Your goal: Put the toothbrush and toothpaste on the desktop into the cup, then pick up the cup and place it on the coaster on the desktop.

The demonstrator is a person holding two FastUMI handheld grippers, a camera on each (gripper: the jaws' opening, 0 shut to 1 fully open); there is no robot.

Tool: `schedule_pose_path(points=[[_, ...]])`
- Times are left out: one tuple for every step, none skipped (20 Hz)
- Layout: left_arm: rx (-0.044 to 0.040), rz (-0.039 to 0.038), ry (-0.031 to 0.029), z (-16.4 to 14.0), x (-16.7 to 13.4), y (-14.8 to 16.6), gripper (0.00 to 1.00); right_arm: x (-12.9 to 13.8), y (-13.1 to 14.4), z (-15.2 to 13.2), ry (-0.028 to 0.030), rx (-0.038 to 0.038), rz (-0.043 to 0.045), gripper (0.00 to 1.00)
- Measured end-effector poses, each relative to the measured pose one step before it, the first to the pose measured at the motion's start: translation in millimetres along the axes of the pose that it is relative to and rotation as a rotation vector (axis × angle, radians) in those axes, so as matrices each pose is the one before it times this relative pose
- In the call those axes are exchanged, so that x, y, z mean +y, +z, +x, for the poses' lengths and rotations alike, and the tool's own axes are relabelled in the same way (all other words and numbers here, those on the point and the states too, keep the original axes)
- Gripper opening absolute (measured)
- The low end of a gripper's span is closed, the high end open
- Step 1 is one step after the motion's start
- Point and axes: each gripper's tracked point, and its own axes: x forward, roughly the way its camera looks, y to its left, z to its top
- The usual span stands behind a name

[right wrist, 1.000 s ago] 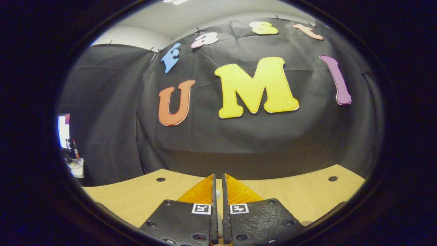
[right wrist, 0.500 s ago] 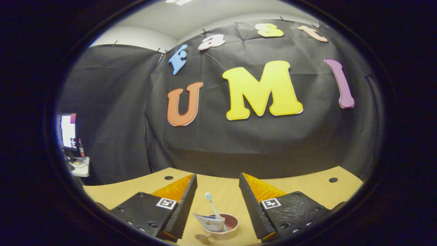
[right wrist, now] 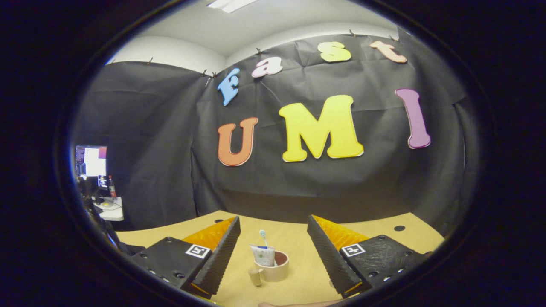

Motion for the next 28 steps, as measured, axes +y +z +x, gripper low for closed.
schedule_pose_path(points=[[0.02019, -0.01786, -0.00836, 3.74, -5.71, 2.05, 0.98, -4.58, 3.22, -15.95, -0.00849, -0.01212, -0.00645, 0.92], [0.02590, -0.02159, -0.01229, 4.65, -6.43, 3.02, 0.96, -4.09, 3.85, -15.21, -0.00669, -0.01264, -0.01129, 0.95], [0.01548, -0.01710, -0.02224, 3.81, -8.37, 5.26, 0.96, -6.35, 2.63, -14.98, -0.01398, -0.01137, -0.01184, 0.95], [0.01917, -0.00230, -0.01780, 3.78, -8.99, 6.76, 0.96, -6.90, 2.21, -13.58, -0.01484, -0.01089, -0.01225, 0.95], [0.01645, 0.01159, -0.00766, 4.24, -5.54, 6.16, 0.96, -6.13, 0.76, -12.47, -0.01203, -0.00941, -0.01076, 0.95], [0.02434, 0.01561, -0.00197, 4.89, -2.95, 5.30, 0.96, -5.85, 0.72, -11.23, -0.01501, -0.00739, -0.00452, 0.95], [0.02471, 0.02081, 0.00732, 3.77, -3.51, 5.33, 0.96, -7.15, -0.61, -10.96, -0.01999, -0.00313, -0.00007, 0.95], [0.01724, 0.01593, 0.00609, 3.23, -2.09, 6.02, 0.95, -5.25, -1.34, -9.61, -0.01257, 0.00161, 0.00320, 0.95], [0.01197, 0.01232, -0.00264, 4.01, -6.59, 7.45, 0.95, -3.87, -2.81, -8.06, -0.00867, 0.00324, 0.00349, 0.95], [0.01759, 0.01062, -0.00787, 4.82, -5.84, 5.47, 0.95, -4.49, -2.75, -6.64, -0.00546, 0.00356, -0.00195, 0.95], [0.04366, 0.01801, -0.01428, 5.02, -8.22, 0.80, 0.95, -4.86, -2.60, -5.61, -0.00546, 0.00431, -0.01006, 0.99], [0.05183, 0.01787, -0.00863, 3.58, -5.81, -1.61, 0.95, -7.55, -2.34, -5.54, -0.01604, 0.00190, -0.00977, 0.99], [0.05929, 0.01405, 0.00444, 4.35, -3.41, -2.83, 0.95, -8.46, -2.97, -5.54, -0.01404, -0.00170, -0.00465, 0.96], [0.03311, 0.02728, 0.00476, 1.90, -2.65, 0.65, 0.95, -5.34, -1.88, -4.24, -0.00990, -0.00295, 0.00461, 0.97], [0.02405, 0.04262, 0.01532, 3.88, 0.24, 5.05, 0.95, -4.29, -2.58, -2.70, -0.00483, 0.00453, 0.01263, 0.96], [0.02003, 0.03981, 0.02324, 4.44, 2.35, 2.97, 0.95, -1.49, -2.95, -4.04, 0.00621, 0.00676, 0.01767, 0.97], [0.04467, 0.02448, -0.00107, 6.01, -3.39, -2.47, 0.95, -1.36, -2.66, -3.35, 0.00727, 0.00775, 0.01240, 0.96], [0.03650, 0.00290, 0.00122, 3.93, -1.65, -3.56, 0.95, -4.59, -0.67, -1.32, -0.00244, 0.00213, 0.00735, 0.96], [0.04846, -0.00567, 0.00397, 3.92, -1.66, -6.79, 0.95, -5.53, 0.11, -0.54, -0.00308, -0.00082, 0.00657, 0.97], [0.03510, -0.00609, -0.00148, 3.26, -1.55, -3.07, 0.95, -4.85, -1.00, 0.34, 0.00058, -0.00040, 0.00879, 0.97], [0.03148, -0.00685, 0.00121, 3.37, -0.30, -3.56, 0.95, -6.16, -2.25, 0.06, -0.00530, 0.00488, 0.01289, 0.97], [0.03082, -0.00508, 0.00631, 3.28, 0.30, -4.18, 0.95, -5.70, -1.04, -0.09, -0.00371, 0.00318, 0.01622, 0.97], [0.03246, -0.00310, 0.00448, 3.47, 0.80, -3.32, 0.95, -4.24, -0.58, 0.23, 0.00136, 0.00312, 0.01565, 0.97], [0.02618, -0.00463, -0.00198, 2.43, -0.24, -3.22, 0.95, -5.47, -0.25, 1.79, -0.00871, 0.00284, 0.01231, 0.96], [0.02693, -0.00396, -0.00405, 3.73, -1.27, -3.82, 0.95, -9.00, -0.59, 1.54, -0.01843, 0.00385, 0.00948, 0.95], [0.03117, 0.00222, -0.00018, 3.15, -0.16, -2.60, 0.95, -4.96, -0.95, 0.13, -0.00950, 0.00997, 0.00260, 0.95], [0.02265, 0.00017, 0.00390, 4.59, 2.53, -2.02, 0.95, -1.98, -2.22, -1.11, -0.00107, 0.01211, -0.00059, 0.95], [0.01894, 0.00146, -0.00160, 3.68, 0.22, -0.71, 0.95, -0.98, -0.12, -1.92, 0.00550, 0.00530, -0.00491, 0.95]])
